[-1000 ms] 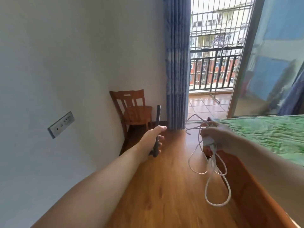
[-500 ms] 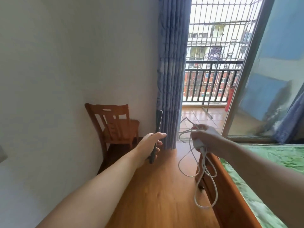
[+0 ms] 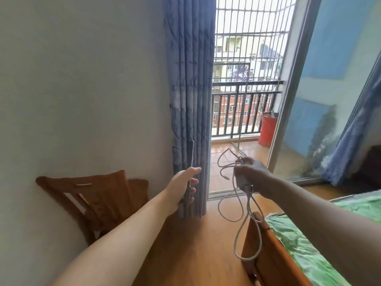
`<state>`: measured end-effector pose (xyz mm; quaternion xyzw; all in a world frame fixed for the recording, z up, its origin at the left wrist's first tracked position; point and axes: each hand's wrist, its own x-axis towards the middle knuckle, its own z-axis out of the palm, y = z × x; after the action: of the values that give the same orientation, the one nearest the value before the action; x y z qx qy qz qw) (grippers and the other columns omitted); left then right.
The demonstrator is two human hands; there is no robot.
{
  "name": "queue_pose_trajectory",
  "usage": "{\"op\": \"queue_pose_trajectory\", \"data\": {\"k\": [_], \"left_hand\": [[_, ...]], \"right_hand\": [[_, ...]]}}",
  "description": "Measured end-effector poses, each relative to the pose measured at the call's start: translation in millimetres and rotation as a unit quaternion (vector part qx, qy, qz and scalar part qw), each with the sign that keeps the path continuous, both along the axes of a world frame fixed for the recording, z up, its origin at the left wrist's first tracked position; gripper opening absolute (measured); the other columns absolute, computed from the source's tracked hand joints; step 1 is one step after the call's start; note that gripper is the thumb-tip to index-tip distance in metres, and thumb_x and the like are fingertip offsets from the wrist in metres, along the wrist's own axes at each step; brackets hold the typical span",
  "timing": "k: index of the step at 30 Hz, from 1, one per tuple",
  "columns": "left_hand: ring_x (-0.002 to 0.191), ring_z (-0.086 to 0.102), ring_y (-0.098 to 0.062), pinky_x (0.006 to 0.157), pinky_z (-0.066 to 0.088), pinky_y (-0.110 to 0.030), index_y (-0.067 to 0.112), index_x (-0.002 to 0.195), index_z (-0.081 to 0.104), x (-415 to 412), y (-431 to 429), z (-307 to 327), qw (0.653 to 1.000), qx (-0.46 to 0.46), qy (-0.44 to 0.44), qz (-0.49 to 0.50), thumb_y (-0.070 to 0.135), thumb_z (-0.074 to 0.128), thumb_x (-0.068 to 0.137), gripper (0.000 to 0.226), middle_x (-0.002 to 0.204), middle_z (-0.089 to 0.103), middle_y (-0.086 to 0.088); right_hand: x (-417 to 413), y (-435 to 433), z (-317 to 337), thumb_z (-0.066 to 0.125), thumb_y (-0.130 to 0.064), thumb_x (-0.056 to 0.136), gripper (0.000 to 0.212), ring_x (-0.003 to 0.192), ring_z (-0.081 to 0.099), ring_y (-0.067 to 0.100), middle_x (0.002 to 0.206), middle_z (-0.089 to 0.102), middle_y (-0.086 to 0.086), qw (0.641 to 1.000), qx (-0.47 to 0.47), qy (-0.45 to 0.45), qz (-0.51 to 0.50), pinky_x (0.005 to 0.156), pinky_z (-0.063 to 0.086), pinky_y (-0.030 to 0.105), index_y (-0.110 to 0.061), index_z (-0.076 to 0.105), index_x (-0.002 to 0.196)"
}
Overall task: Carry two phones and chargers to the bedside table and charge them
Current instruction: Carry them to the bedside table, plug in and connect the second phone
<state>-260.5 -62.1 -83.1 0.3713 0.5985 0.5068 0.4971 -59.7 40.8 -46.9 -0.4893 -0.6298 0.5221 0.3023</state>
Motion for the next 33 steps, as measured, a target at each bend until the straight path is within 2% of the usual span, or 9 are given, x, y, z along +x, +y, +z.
{"op": "queue_pose_trajectory", "data": {"k": [7, 10, 13, 16, 19, 24, 27, 33], "left_hand": [[0.08, 0.053, -0.015, 0.065, 0.045, -0.032, 0.025, 0.108, 0.054, -38, 147, -15, 0.999, -0.022, 0.009, -0.026, 0.068, 0.069, 0.049, 0.074, 0.101, 0.056, -0.002], [0.076, 0.053, -0.013, 0.063, 0.045, -0.031, 0.023, 0.108, 0.055, -59, 219, -20, 0.999, -0.023, 0.024, -0.029, 0.066, 0.069, 0.052, 0.072, 0.1, 0.057, -0.002], [0.078, 0.053, -0.014, 0.062, 0.044, -0.03, 0.023, 0.11, 0.052, -71, 283, -17, 0.997, -0.037, 0.06, -0.045, 0.066, 0.066, 0.053, 0.073, 0.101, 0.056, -0.003], [0.075, 0.051, -0.014, 0.059, 0.045, -0.028, 0.021, 0.108, 0.052, -72, 338, -13, 0.997, -0.028, 0.05, -0.057, 0.064, 0.065, 0.052, 0.073, 0.097, 0.055, -0.004], [0.078, 0.052, -0.014, 0.066, 0.045, -0.03, 0.022, 0.105, 0.051, -66, 398, -9, 0.995, -0.009, 0.055, -0.087, 0.064, 0.066, 0.053, 0.069, 0.1, 0.056, -0.003], [0.074, 0.051, -0.013, 0.054, 0.044, -0.025, 0.021, 0.104, 0.052, -53, 503, -12, 0.99, -0.018, 0.046, -0.135, 0.063, 0.066, 0.048, 0.072, 0.102, 0.057, -0.003], [0.072, 0.051, -0.012, 0.051, 0.044, -0.022, 0.02, 0.106, 0.051, -46, 571, -20, 0.982, -0.007, 0.056, -0.178, 0.063, 0.067, 0.048, 0.073, 0.103, 0.056, -0.004], [0.081, 0.054, -0.015, 0.058, 0.047, -0.023, 0.02, 0.111, 0.051, -49, 714, -23, 0.963, 0.026, 0.071, -0.257, 0.061, 0.068, 0.057, 0.07, 0.11, 0.057, -0.006]], "right_hand": [[-44, 160, -32, 0.063, -0.003, 0.078, 0.027, 0.064, 0.055, 0.025, 0.085, 0.054, 0.017, 1.0, -0.011, 0.027, -0.005, 0.05, 0.049, 0.032, -0.013, 0.055, 0.102], [-64, 235, -45, 0.062, -0.004, 0.077, 0.026, 0.06, 0.055, 0.025, 0.082, 0.055, 0.017, 0.998, -0.033, 0.044, -0.004, 0.049, 0.049, 0.03, -0.011, 0.054, 0.101], [-71, 293, -51, 0.063, -0.005, 0.078, 0.022, 0.06, 0.056, 0.025, 0.084, 0.055, 0.018, 0.999, -0.043, 0.03, -0.001, 0.046, 0.049, 0.029, -0.011, 0.053, 0.097], [-68, 343, -45, 0.062, -0.007, 0.079, 0.021, 0.064, 0.056, 0.025, 0.088, 0.055, 0.018, 0.999, -0.044, 0.019, -0.003, 0.043, 0.048, 0.026, -0.014, 0.052, 0.096], [-61, 395, -34, 0.063, -0.008, 0.079, 0.02, 0.065, 0.056, 0.025, 0.087, 0.055, 0.016, 0.999, -0.033, 0.02, -0.02, 0.043, 0.047, 0.026, -0.013, 0.052, 0.096], [-47, 476, -40, 0.067, -0.01, 0.078, 0.03, 0.075, 0.058, 0.028, 0.096, 0.056, 0.018, 0.997, -0.039, 0.027, -0.059, 0.052, 0.051, 0.034, -0.017, 0.049, 0.102], [-37, 531, -51, 0.069, -0.009, 0.077, 0.046, 0.071, 0.06, 0.026, 0.1, 0.058, 0.019, 0.993, -0.046, 0.031, -0.105, 0.053, 0.052, 0.036, -0.014, 0.045, 0.116], [-37, 656, -52, 0.063, -0.002, 0.076, 0.053, 0.05, 0.057, 0.023, 0.078, 0.061, 0.017, 0.984, -0.048, 0.023, -0.172, 0.05, 0.044, 0.036, -0.008, 0.041, 0.123]]}}
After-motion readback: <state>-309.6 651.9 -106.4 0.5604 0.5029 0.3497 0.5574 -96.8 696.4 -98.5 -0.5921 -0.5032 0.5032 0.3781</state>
